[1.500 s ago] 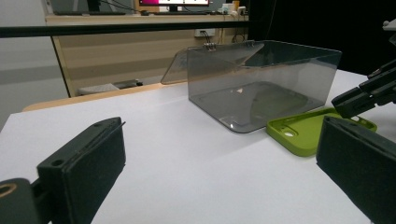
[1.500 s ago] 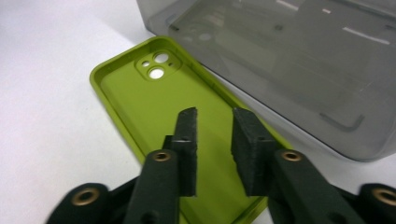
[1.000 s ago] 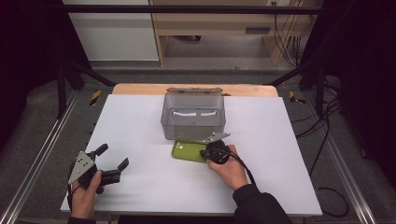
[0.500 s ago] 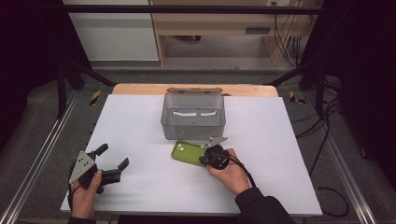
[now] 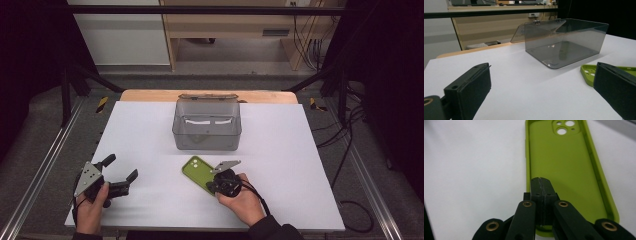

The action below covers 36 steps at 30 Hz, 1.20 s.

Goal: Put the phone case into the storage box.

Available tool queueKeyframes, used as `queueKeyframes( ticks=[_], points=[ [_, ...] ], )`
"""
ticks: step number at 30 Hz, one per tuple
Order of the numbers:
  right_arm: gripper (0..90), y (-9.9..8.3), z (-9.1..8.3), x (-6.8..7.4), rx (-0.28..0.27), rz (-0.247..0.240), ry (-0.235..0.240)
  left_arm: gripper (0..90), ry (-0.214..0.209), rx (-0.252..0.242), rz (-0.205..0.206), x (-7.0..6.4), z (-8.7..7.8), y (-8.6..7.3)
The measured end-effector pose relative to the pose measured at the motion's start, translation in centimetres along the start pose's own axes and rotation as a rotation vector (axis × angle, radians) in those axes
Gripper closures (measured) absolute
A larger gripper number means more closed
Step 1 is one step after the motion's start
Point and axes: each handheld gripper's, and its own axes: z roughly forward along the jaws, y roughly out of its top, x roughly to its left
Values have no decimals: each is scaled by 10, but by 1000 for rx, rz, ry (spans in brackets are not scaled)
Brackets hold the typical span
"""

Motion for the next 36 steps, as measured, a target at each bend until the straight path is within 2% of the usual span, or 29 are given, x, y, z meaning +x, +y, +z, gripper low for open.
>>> queueKeyframes(
  ticks=[1,5,6,9,13,15,16,18,19,20,22,27,33,36],
  points=[
    [900,-1,0,3,4,6,13,12,1,2,4,0,0,0],
    [900,-2,0,13,11,-9,20,12,-2,4,2,0,0,0],
    [898,-3,0,17,8,-31,7,12,-2,4,2,0,1,0],
    [863,-2,0,20,2,-40,-3,12,-2,7,4,-1,0,0],
    [736,0,-8,26,-51,-80,-50,12,-1,9,3,0,1,-1],
    [660,1,-12,28,-87,-80,-47,12,-2,10,4,-1,1,-1],
    [584,2,-14,30,-96,-95,-55,12,-4,10,4,-1,2,-1],
    [557,2,-14,30,-100,-98,-54,12,-5,11,8,-2,2,-1],
    [478,1,-15,31,-103,-95,-67,12,-6,13,11,-2,2,0],
    [478,1,-15,31,-103,-95,-67,12,-6,14,13,-2,2,0],
    [414,1,-14,31,-107,-91,-73,12,-7,15,13,-2,2,-1],
    [256,0,-11,33,-95,-87,-77,12,-8,16,14,-2,2,-1],
    [94,-1,-4,39,-48,-80,-69,12,-6,18,15,-2,2,-1],
    [90,-2,-2,42,-23,-88,-63,12,-6,19,16,-2,2,-1]
  ],
)
